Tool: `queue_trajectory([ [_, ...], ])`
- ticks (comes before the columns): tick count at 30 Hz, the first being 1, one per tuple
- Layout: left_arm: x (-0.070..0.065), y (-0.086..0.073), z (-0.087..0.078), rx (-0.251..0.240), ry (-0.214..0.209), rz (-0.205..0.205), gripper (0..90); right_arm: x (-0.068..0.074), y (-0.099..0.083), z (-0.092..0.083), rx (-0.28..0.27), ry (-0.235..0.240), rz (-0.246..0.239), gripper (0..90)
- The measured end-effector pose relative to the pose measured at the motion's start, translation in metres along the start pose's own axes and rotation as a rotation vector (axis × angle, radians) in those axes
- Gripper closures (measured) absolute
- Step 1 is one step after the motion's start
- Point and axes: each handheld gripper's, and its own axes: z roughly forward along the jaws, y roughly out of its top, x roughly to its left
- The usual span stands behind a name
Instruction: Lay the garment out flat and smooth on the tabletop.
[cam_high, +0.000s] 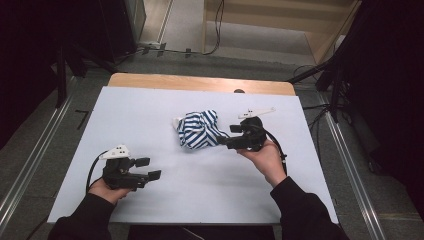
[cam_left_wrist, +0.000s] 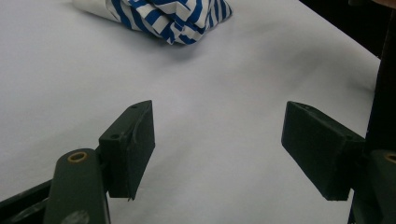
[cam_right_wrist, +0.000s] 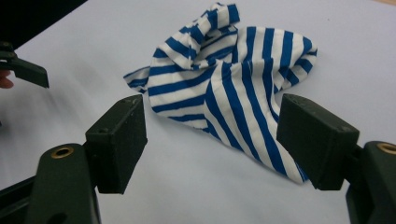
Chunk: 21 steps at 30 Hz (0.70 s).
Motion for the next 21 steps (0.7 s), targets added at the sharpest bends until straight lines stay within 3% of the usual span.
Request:
queue_trajectory([
  [6,0.000,0.000,-0.002,0.000,-0.004,-0.007,27.5,0.002,0.013,0.013,0.008,0.041,0.002,23.2],
  [21,0.001,-0.002,-0.003,-0.008,0.000,-0.003,27.4,-0.004,0.049,0.046,0.029,0.005,-0.006,24.8],
])
